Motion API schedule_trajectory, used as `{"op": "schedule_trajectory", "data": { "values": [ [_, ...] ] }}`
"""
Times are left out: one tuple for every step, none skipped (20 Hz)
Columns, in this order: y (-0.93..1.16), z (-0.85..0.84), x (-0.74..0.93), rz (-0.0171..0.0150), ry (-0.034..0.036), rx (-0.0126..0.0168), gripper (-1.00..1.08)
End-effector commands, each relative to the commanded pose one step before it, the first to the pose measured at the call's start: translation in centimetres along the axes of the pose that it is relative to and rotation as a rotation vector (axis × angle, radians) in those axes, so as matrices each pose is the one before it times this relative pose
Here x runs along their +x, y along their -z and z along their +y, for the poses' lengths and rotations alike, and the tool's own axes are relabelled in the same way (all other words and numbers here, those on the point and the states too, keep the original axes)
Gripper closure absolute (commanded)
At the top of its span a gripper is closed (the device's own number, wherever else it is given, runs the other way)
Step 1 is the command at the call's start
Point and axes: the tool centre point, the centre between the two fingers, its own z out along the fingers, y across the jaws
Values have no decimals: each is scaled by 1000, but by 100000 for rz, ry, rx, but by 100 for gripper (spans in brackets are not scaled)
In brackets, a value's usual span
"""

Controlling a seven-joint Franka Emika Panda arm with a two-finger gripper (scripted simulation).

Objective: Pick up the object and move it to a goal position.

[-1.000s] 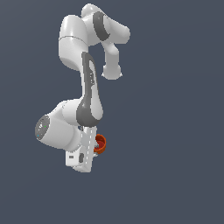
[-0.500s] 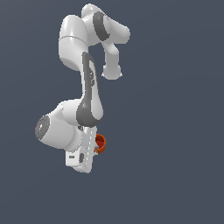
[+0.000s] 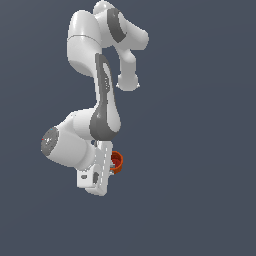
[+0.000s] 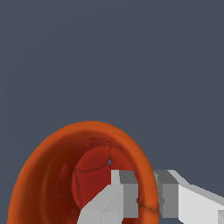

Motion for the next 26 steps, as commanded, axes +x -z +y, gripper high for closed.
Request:
{"op": "schedule_trajectory", "data": {
  "values": [
    [870,-281,1194,-81,155,-224,108],
    [381,-174,557,0,0,0,108],
    [408,-189,627,-46,0,18,108],
    [468,-212,684,0,0,0,108],
    [493,-228,765,-64,0,26,108],
    [567,-255,827,0,0,0,108],
    [590,-270,910,-64,3,27,108],
    [626,-279,913,0,0,0,108],
    [604,-275,936,-63,6,28,108],
    [635,-280,924,0,0,0,108],
    [618,-277,944,-43,9,21,108],
    [642,-280,933,0,0,0,108],
    [613,-275,962,-58,19,32,108],
    [645,-277,937,0,0,0,108],
    [644,-275,936,0,0,0,108],
    [621,-271,961,-30,29,25,108],
    [644,-270,936,0,0,0,108],
    [646,-268,938,0,0,0,108],
    [644,-265,936,0,0,0,108],
    [639,-259,930,0,0,0,108],
    [632,-253,920,0,0,0,108],
    [627,-256,937,38,56,12,108],
    [622,-241,909,0,0,0,108],
    [619,-235,905,0,0,0,108],
    [641,-238,888,66,14,-17,108],
    [605,-220,889,0,0,0,108]
  ]
}}
